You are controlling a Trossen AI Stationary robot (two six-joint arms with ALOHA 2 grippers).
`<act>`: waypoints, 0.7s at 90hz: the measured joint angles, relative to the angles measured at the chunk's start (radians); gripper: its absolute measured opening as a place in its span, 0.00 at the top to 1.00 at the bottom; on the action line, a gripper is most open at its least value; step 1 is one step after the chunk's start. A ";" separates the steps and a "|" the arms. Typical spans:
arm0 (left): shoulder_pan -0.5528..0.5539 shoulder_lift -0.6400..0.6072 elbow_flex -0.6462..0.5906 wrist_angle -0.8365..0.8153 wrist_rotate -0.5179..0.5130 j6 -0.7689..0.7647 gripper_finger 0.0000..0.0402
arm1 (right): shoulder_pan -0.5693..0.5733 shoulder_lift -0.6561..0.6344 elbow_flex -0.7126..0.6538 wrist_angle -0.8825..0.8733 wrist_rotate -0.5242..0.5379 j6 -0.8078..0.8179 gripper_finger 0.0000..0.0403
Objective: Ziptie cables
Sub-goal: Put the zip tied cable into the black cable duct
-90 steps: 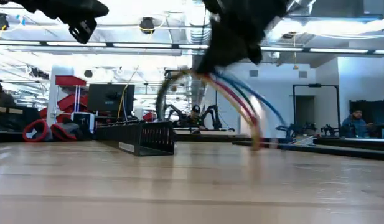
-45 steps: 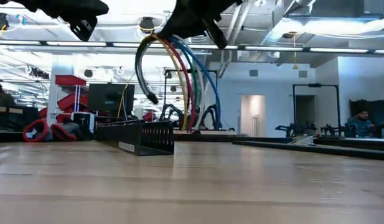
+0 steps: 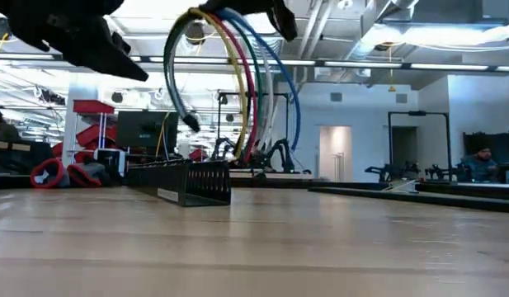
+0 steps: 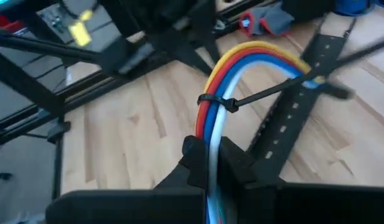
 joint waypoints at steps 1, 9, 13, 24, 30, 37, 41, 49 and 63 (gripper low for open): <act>0.000 0.002 0.000 -0.001 0.000 0.003 0.88 | 0.001 0.000 0.001 0.000 0.000 0.000 1.00; 0.000 0.010 0.000 -0.010 0.000 0.026 0.79 | 0.018 0.000 0.009 -0.002 0.000 -0.002 1.00; 0.000 0.013 0.000 -0.011 -0.001 0.046 0.74 | 0.027 0.000 0.013 -0.002 0.000 -0.002 1.00; 0.000 0.024 0.000 -0.012 -0.034 0.101 0.63 | 0.042 0.000 0.020 -0.002 0.000 -0.002 1.00; 0.000 0.023 0.000 -0.009 -0.048 0.107 0.58 | 0.048 0.000 0.020 -0.002 0.000 -0.002 1.00; 0.000 0.023 0.000 -0.007 -0.088 0.108 0.55 | 0.050 0.000 0.020 -0.001 0.000 0.000 1.00; 0.000 0.023 0.000 0.009 -0.109 0.109 0.53 | 0.051 0.000 0.020 -0.001 0.000 0.002 1.00; 0.000 0.023 0.000 0.070 -0.078 0.133 0.52 | 0.055 0.000 0.020 -0.001 0.001 0.004 1.00; 0.000 0.054 0.000 0.172 -0.010 0.193 0.51 | 0.054 0.000 0.020 0.000 0.001 0.001 1.00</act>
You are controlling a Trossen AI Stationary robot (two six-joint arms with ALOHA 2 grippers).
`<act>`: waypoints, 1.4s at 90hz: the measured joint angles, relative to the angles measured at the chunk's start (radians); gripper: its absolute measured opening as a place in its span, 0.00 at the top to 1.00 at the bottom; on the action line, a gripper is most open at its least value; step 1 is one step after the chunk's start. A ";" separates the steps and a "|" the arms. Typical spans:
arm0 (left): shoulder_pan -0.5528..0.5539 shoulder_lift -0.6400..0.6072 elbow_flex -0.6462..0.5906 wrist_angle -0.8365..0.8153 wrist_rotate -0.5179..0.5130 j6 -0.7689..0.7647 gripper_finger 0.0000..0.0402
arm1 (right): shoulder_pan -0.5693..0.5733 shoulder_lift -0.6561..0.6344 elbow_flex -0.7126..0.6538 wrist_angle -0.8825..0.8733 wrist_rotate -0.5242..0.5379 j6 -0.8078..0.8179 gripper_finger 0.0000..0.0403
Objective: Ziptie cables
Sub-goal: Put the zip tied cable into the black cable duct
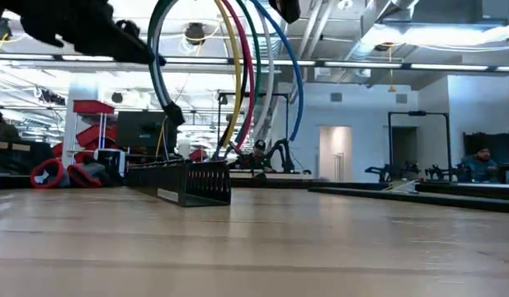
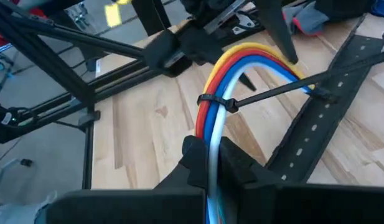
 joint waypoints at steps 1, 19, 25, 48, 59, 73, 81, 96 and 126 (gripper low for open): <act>0.000 0.002 0.000 -0.001 -0.001 0.004 0.51 | 0.000 0.000 0.000 0.000 0.000 0.000 1.00; 0.048 0.109 0.000 0.025 -0.023 0.061 0.52 | 0.005 0.000 0.000 0.001 0.000 0.000 1.00; 0.065 0.146 0.000 0.032 -0.063 0.078 0.55 | 0.011 0.000 0.000 0.002 0.000 0.000 1.00; 0.129 0.178 0.002 0.045 -0.144 0.162 0.95 | 0.037 0.000 0.000 -0.001 -0.027 0.041 1.00; 0.153 0.123 0.021 0.046 -0.131 0.182 0.99 | 0.041 -0.001 0.000 -0.006 -0.029 0.050 1.00; 0.168 0.045 0.028 -0.003 -0.076 0.189 1.00 | 0.039 -0.001 0.000 -0.032 -0.028 0.049 1.00; 0.185 0.032 0.030 -0.109 -0.073 0.184 0.99 | 0.039 -0.005 0.000 -0.046 -0.028 0.043 1.00; 0.217 0.072 0.028 -0.330 0.066 0.191 0.95 | 0.054 -0.055 0.000 -0.140 -0.024 0.034 1.00; 0.219 0.229 0.029 -0.313 0.334 0.088 1.00 | 0.100 -0.159 0.000 -0.300 -0.025 0.071 1.00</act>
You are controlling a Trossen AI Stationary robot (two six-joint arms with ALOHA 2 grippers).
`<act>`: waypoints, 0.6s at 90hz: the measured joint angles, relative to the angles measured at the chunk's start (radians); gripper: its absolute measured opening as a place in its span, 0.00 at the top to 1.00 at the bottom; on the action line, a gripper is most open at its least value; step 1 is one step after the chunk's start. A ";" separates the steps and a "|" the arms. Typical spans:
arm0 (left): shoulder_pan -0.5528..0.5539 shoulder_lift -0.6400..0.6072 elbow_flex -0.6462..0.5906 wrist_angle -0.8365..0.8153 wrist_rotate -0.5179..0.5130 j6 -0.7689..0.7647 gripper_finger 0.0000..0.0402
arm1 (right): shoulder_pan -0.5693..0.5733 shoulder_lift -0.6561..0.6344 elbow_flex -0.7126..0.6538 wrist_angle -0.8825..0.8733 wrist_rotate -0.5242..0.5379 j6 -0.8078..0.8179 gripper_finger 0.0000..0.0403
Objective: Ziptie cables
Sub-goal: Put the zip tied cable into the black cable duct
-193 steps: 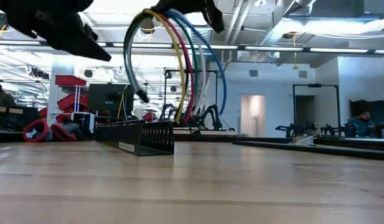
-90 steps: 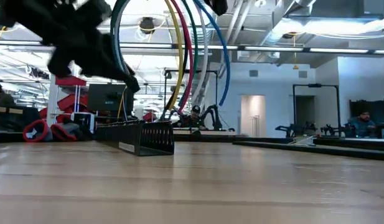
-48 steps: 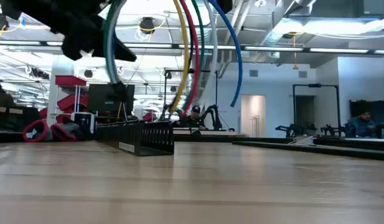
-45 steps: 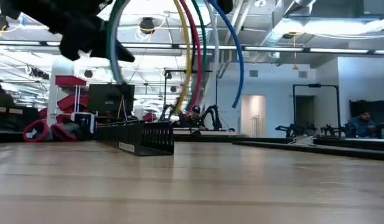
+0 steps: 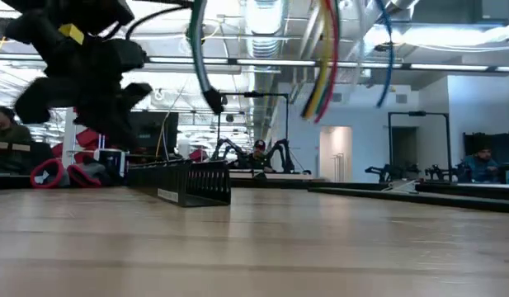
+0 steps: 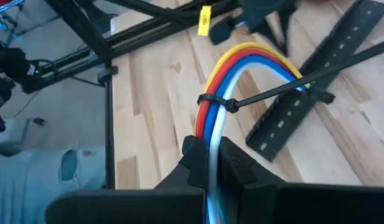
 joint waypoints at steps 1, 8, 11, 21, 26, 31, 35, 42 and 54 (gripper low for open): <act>0.000 0.009 0.000 0.003 0.011 -0.005 1.00 | 0.000 -0.001 0.000 -0.005 0.000 0.002 1.00; -0.002 0.079 -0.001 0.005 0.032 -0.025 1.00 | 0.002 -0.008 0.000 -0.031 0.000 0.005 1.00; -0.003 0.113 -0.001 0.013 0.031 -0.025 1.00 | 0.002 -0.008 0.000 -0.041 0.000 0.005 1.00; -0.003 0.209 -0.001 0.108 0.028 -0.018 1.00 | 0.001 -0.008 0.000 -0.057 0.000 0.005 1.00; -0.003 0.252 0.006 0.162 0.025 -0.018 1.00 | 0.001 -0.008 0.000 -0.067 0.000 0.005 1.00; -0.003 0.295 0.028 0.193 0.021 -0.017 1.00 | 0.001 -0.008 0.000 -0.078 0.000 0.005 1.00; -0.003 0.329 0.050 0.225 0.022 -0.012 1.00 | 0.001 -0.008 0.000 -0.086 0.000 0.005 1.00; -0.003 0.390 0.092 0.287 0.031 0.004 1.00 | 0.001 -0.008 0.000 -0.100 -0.001 0.005 1.00; 0.009 0.512 0.170 0.383 0.035 0.042 1.00 | 0.002 -0.008 0.000 -0.127 -0.001 0.008 1.00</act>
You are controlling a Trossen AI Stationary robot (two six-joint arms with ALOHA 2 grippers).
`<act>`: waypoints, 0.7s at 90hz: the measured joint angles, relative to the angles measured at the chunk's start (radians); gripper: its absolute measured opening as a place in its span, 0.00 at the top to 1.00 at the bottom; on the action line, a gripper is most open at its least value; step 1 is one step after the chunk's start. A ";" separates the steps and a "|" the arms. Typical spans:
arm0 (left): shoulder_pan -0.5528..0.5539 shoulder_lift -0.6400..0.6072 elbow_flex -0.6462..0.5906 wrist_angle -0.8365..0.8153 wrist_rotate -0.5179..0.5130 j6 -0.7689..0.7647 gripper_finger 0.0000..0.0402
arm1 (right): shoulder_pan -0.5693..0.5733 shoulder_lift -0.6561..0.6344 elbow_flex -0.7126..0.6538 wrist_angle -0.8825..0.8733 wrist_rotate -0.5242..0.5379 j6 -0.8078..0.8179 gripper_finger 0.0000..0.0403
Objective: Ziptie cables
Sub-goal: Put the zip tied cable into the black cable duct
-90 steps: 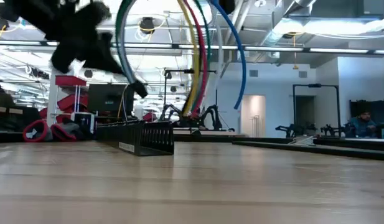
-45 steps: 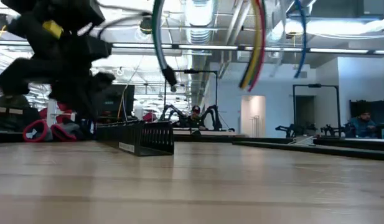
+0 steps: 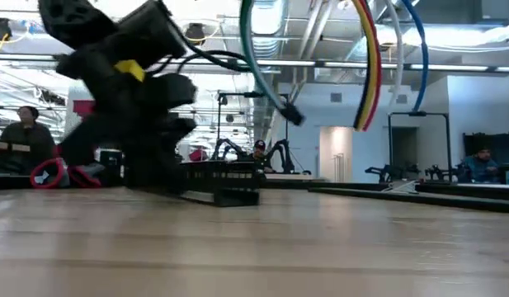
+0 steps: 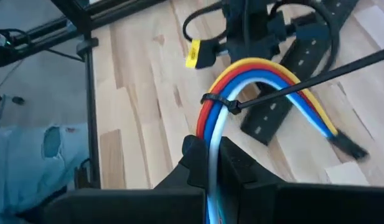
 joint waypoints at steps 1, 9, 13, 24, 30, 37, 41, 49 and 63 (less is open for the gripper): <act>0.002 0.010 0.008 0.005 0.000 0.003 1.00 | 0.001 0.000 0.000 -0.001 0.000 0.000 1.00; 0.021 0.081 0.075 0.034 -0.007 0.021 1.00 | 0.003 0.000 0.000 -0.004 0.000 0.000 1.00; 0.033 0.107 0.110 0.043 -0.011 0.028 1.00 | 0.004 0.000 0.000 -0.006 0.000 0.001 1.00; 0.082 0.130 0.185 0.094 -0.014 0.030 1.00 | 0.017 -0.007 0.000 -0.024 0.018 0.007 1.00; 0.117 0.130 0.206 0.148 0.010 0.037 1.00 | 0.026 -0.016 0.000 -0.029 0.029 0.014 1.00; 0.161 0.130 0.226 0.187 0.082 0.041 1.00 | 0.038 -0.023 0.000 -0.045 0.058 0.022 1.00; 0.184 0.130 0.234 0.194 0.106 0.047 1.00 | 0.044 -0.026 0.000 -0.049 0.073 0.023 1.00; 0.226 0.120 0.249 0.168 0.066 0.109 1.00 | 0.054 -0.031 0.000 -0.065 0.088 0.023 1.00; 0.332 0.046 0.263 0.065 -0.107 0.206 1.00 | 0.057 -0.032 0.000 -0.093 0.110 0.024 1.00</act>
